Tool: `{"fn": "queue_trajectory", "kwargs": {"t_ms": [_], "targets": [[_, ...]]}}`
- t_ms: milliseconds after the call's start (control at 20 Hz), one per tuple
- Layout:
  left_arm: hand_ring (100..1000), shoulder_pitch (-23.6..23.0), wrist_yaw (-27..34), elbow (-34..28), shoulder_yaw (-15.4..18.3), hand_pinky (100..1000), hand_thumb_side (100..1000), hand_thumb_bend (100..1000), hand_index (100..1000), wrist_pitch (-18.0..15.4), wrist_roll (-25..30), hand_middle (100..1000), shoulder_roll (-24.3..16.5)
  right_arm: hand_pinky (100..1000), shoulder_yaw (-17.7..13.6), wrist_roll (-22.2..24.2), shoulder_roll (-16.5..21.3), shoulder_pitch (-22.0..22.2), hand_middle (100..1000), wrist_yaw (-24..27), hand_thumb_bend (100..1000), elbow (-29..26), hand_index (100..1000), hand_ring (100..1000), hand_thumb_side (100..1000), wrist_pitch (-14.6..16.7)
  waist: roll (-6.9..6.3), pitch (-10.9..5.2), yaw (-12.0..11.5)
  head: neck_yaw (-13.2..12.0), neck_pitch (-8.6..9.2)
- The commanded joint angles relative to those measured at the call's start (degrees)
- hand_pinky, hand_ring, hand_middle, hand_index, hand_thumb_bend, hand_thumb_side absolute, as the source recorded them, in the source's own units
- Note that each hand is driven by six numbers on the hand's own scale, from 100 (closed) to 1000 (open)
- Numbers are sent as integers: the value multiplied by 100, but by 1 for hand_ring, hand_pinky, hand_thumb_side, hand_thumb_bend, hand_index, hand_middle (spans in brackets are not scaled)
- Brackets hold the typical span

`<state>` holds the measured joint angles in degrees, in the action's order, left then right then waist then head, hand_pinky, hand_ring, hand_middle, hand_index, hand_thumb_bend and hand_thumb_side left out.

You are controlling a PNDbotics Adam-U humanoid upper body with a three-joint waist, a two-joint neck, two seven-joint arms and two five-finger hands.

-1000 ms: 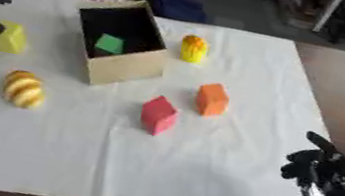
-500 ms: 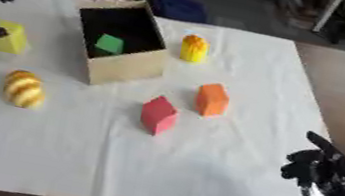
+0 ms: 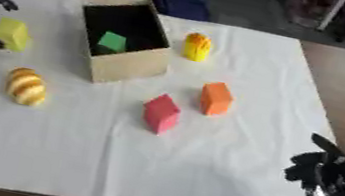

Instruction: Pick up objects on the table and place them in the box.

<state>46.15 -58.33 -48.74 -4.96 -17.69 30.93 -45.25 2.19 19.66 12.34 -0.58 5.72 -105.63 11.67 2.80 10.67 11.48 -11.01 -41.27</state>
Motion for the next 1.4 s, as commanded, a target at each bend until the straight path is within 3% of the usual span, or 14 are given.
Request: {"fn": "queue_trajectory", "kwargs": {"t_ms": [50, 400, 600, 650, 750, 1200, 1400], "targets": [[849, 61, -42, -25, 25, 855, 396, 400, 964, 31, -85, 849, -105, 592, -20, 9, 62, -61, 620, 23, 100, -79, 925, 596, 404, 10, -37, 15, 12, -48, 44], [793, 19, -146, -7, -5, 826, 401, 393, 879, 49, -156, 744, -69, 593, -24, 5, 53, -62, 620, 17, 100, -77, 925, 597, 404, 6, -41, 32, 34, -54, 45], [616, 25, -164, -134, -2, 728, 375, 359, 722, 33, -340, 544, -112, 593, -24, 8, 49, -66, 620, 13, 100, -73, 925, 597, 405, 3, -51, 29, 28, -42, 46], [535, 25, -146, -178, 9, 660, 355, 324, 651, 34, -454, 471, -126, 594, -24, 10, 49, -68, 620, 11, 100, -73, 924, 597, 405, 4, -54, 27, 28, -38, 46], [498, 12, -87, -250, 12, 625, 341, 301, 609, 26, -659, 428, -164, 594, -27, 12, 50, -69, 620, 6, 100, -72, 924, 597, 405, 4, -59, 21, 28, -26, 49], [473, 71, 394, -996, -83, 600, 293, 243, 580, -78, -800, 393, -436, 595, -37, 24, 62, -84, 621, -14, 100, -70, 923, 598, 415, 10, -102, -16, 16, 56, 46], [480, 200, 500, -1564, -264, 607, 285, 272, 592, -59, -805, 402, -397, 595, -28, 39, 66, -87, 621, -18, 100, -66, 923, 598, 415, 8, -111, -38, 26, 66, 51]]}}
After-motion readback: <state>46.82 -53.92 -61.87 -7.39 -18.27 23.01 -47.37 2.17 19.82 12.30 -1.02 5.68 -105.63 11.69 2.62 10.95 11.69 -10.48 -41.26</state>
